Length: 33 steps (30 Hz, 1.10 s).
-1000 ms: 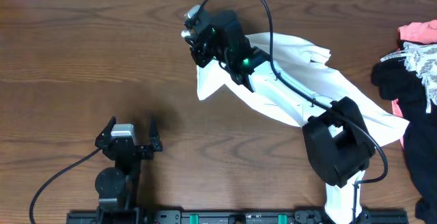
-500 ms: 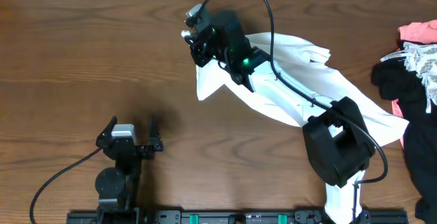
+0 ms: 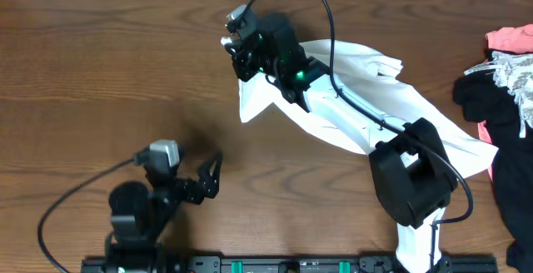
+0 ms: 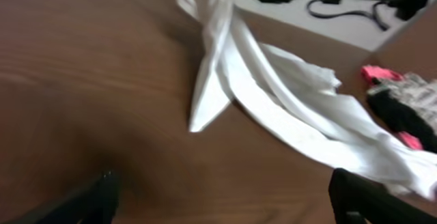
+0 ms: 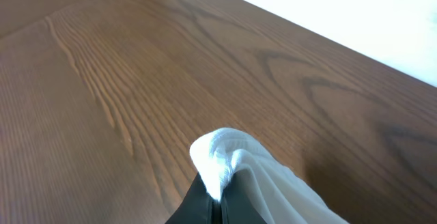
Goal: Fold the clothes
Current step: 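Reach the left gripper to the shirt's hanging edge and grasp it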
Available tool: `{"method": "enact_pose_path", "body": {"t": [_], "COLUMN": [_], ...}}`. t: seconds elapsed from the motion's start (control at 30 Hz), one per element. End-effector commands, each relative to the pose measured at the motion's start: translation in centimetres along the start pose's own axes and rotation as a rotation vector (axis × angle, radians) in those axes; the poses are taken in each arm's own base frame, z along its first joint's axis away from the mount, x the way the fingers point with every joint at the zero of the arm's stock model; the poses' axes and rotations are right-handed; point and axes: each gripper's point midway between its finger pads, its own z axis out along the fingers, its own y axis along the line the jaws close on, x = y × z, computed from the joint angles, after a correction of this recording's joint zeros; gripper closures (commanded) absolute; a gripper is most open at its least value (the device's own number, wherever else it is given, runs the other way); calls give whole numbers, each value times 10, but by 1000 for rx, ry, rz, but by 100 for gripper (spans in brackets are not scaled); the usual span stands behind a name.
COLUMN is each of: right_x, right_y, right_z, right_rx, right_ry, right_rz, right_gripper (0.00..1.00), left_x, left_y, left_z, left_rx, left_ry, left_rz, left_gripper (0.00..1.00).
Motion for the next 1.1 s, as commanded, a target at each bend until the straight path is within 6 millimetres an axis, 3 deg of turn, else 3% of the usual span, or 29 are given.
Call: {"method": "enact_pose_path", "body": {"t": [0.0, 0.13, 0.27, 0.3, 0.57, 0.73, 0.87, 1.07], "right_x": [-29, -36, -41, -43, -51, -51, -52, -52], "right_y": [12, 13, 12, 12, 13, 15, 19, 19], "right_z": [-11, -12, -13, -13, -15, -15, -15, -15], "right_rx": [-23, -25, -23, -23, -27, -36, -60, -62], "right_ry": [-64, -90, -101, -106, -141, -140, -144, -144], "right_rz": [3, -3, 8, 7, -2, -3, -6, -7], "right_gripper": [99, 99, 99, 99, 99, 99, 99, 99], "left_x": [-18, -11, 21, 32, 49, 48, 45, 58], "left_y": [-15, -10, 1, 1, 15, 20, 45, 59], "left_z": [4, 27, 62, 80, 137, 154, 158, 168], "left_rx": [10, -36, -95, -94, -82, -80, -206, -243], "left_ry": [87, 220, 360, 394, 396, 358, 324, 341], "left_rz": [-14, 1, 22, 39, 49, 61, 84, 105], "left_gripper": [2, 2, 2, 2, 2, 2, 2, 2]}}
